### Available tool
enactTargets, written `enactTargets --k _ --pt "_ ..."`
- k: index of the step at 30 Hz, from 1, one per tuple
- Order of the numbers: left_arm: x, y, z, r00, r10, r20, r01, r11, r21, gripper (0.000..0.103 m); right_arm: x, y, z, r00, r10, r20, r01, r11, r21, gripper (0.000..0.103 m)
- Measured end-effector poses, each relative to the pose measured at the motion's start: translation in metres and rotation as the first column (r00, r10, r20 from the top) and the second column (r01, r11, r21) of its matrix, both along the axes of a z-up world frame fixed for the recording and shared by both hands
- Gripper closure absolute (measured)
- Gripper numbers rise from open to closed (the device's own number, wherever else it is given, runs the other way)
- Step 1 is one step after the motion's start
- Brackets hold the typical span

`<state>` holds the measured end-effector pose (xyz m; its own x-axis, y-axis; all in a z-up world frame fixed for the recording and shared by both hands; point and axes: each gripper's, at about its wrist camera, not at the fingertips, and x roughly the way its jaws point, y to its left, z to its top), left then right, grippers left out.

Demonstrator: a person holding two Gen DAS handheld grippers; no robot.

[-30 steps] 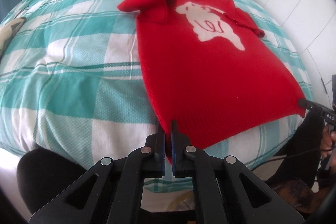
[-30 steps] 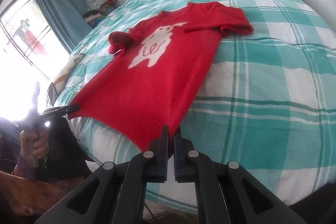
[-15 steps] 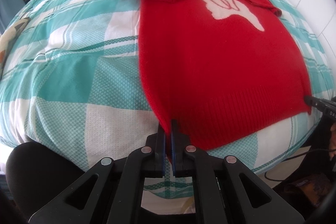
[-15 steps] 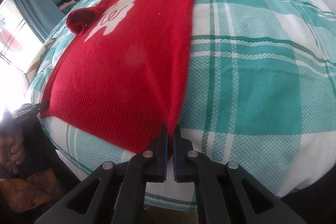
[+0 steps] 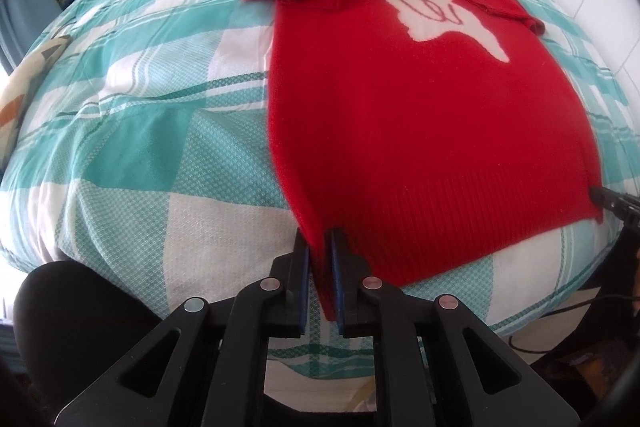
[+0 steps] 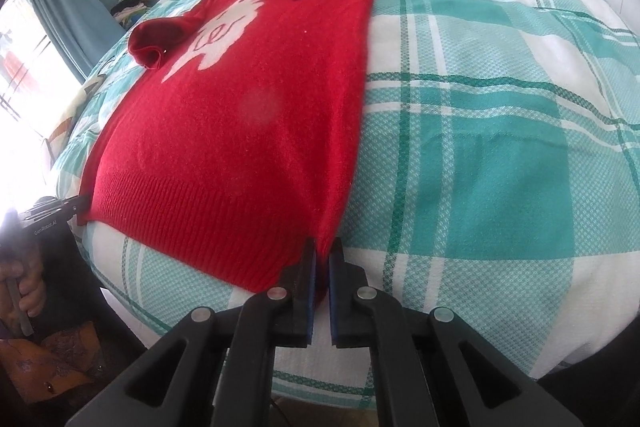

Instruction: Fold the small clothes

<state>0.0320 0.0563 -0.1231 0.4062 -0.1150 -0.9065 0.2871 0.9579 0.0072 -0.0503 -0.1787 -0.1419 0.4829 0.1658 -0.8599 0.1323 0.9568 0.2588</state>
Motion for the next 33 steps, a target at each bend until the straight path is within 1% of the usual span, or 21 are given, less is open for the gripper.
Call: enactTargets --k 1,2,4,5,6,8,10,12,13,15,17,19,21,22,24,26,28,29,30,31,33 --pt "-0.003 0.001 0.002 1.000 0.003 0.001 -0.003 1.000 0.005 0.073 -0.001 0.000 0.001 1.000 0.000 0.000 0.000 1.000 -0.004 0.092" --pt "-0.008 0.002 0.005 1.000 0.007 -0.002 -0.007 1.000 0.012 0.055 -0.004 0.000 0.002 1.000 0.001 -0.005 -0.001 1.000 -0.009 0.087" --pt "-0.020 0.009 0.012 1.000 0.012 0.006 -0.012 0.999 0.041 0.043 -0.011 -0.002 0.006 0.999 0.006 -0.034 -0.006 1.000 -0.014 0.073" --pt "-0.027 0.013 0.017 1.000 0.017 0.021 -0.018 0.998 0.068 0.043 -0.016 -0.005 0.008 0.998 0.011 -0.054 -0.012 1.000 -0.019 0.059" --pt "-0.032 0.017 0.024 0.999 0.030 0.046 -0.034 0.995 0.093 0.043 -0.022 -0.010 0.012 0.997 0.017 -0.076 -0.019 0.999 -0.036 0.051" --pt "-0.033 0.026 0.048 0.992 0.059 0.114 -0.070 0.994 0.089 0.043 -0.029 -0.024 0.025 0.995 0.014 -0.103 -0.028 0.990 -0.135 0.051" --pt "-0.025 0.034 0.079 0.975 0.103 0.196 -0.108 0.994 0.015 0.039 -0.027 -0.042 0.047 0.997 0.001 -0.075 -0.025 0.949 -0.314 0.051" --pt "-0.009 0.033 0.106 0.947 0.141 0.288 -0.120 0.989 -0.089 0.025 -0.009 -0.057 0.072 1.000 -0.005 -0.002 0.003 0.876 -0.481 0.051" --pt "0.001 0.029 0.114 0.929 0.165 0.330 -0.131 0.984 -0.121 0.018 0.005 -0.062 0.084 0.999 0.007 0.051 0.021 0.851 -0.525 0.051" --pt "0.023 0.019 0.118 0.890 0.215 0.401 -0.159 0.973 -0.169 0.016 0.043 -0.064 0.100 0.989 0.059 0.134 0.023 0.839 -0.544 0.049" --pt "0.043 0.008 0.107 0.859 0.253 0.445 -0.179 0.963 -0.201 0.016 0.088 -0.053 0.100 0.977 0.148 0.156 -0.046 0.852 -0.522 0.049" --pt "0.060 0.001 0.089 0.854 0.270 0.446 -0.195 0.959 -0.207 0.016 0.130 -0.032 0.093 0.948 0.266 0.176 -0.158 0.870 -0.467 0.049" --pt "0.066 0.003 0.070 0.844 0.284 0.454 -0.207 0.955 -0.212 0.016 0.168 -0.008 0.080 0.919 0.349 0.181 -0.246 0.871 -0.425 0.049" --pt "0.067 0.005 0.060 0.844 0.296 0.447 -0.228 0.953 -0.199 0.016 0.186 0.001 0.073 0.910 0.377 0.171 -0.282 0.867 -0.410 0.049" --pt "0.077 0.010 0.045 0.876 0.319 0.361 -0.268 0.946 -0.183 0.018 0.213 0.020 0.057 0.889 0.430 0.156 -0.340 0.850 -0.402 0.049" --pt "0.082 0.018 0.040 0.889 0.339 0.308 -0.276 0.933 -0.231 0.018 0.235 0.033 0.036 0.877 0.462 0.129 -0.370 0.823 -0.431 0.049" --pt "0.084 0.023 0.037 0.886 0.361 0.292 -0.295 0.923 -0.246 0.018 0.254 0.033 0.014 0.894 0.437 0.098 -0.349 0.818 -0.457 0.049" --pt "0.086 0.025 0.036 0.884 0.372 0.283 -0.306 0.919 -0.249 0.018 0.262 0.027 0.008 0.906 0.413 0.095 -0.337 0.839 -0.428 0.055" --pt "0.087 0.027 0.035 0.882 0.385 0.272 -0.319 0.912 -0.256 0.018 0.266 0.017 0.007 0.922 0.373 0.106 -0.304 0.865 -0.400 0.083" --pt "0.088 0.029 0.033 0.882 0.394 0.258 -0.327 0.907 -0.266 0.018 0.266 0.005 0.012 0.938 0.323 0.127 -0.255 0.889 -0.381 0.098" --pt "0.089 0.034 0.031 0.883 0.407 0.234 -0.339 0.897 -0.282 0.018 0.253 -0.028 0.031 0.951 0.230 0.208 -0.167 0.945 -0.281 0.097"
